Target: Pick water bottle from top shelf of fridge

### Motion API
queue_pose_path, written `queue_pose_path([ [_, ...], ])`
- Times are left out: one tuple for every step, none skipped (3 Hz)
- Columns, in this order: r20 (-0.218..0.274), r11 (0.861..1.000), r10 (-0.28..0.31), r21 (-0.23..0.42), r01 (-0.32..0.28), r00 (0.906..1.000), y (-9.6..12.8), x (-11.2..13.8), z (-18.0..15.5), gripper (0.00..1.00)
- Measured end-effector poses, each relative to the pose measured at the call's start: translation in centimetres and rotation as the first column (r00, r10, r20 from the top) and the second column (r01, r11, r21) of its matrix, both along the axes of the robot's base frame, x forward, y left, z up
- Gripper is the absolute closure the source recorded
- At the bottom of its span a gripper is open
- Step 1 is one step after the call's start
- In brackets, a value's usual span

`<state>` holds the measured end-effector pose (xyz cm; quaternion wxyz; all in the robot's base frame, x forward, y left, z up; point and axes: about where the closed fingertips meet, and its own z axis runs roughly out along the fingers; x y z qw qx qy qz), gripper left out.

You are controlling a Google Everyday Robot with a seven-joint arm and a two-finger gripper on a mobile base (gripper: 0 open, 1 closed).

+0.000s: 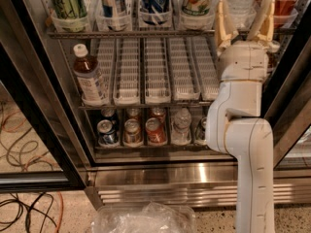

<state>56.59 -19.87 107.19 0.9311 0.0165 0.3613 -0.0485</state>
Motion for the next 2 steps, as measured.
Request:
queue_pose_path([
  [-0.004, 1.0, 0.007, -0.01, -0.007, 1.0, 0.2, 0.8, 0.0, 0.37],
  [-0.001, 1.0, 0.003, -0.009, -0.003, 1.0, 0.2, 2.0, 0.3, 0.39],
])
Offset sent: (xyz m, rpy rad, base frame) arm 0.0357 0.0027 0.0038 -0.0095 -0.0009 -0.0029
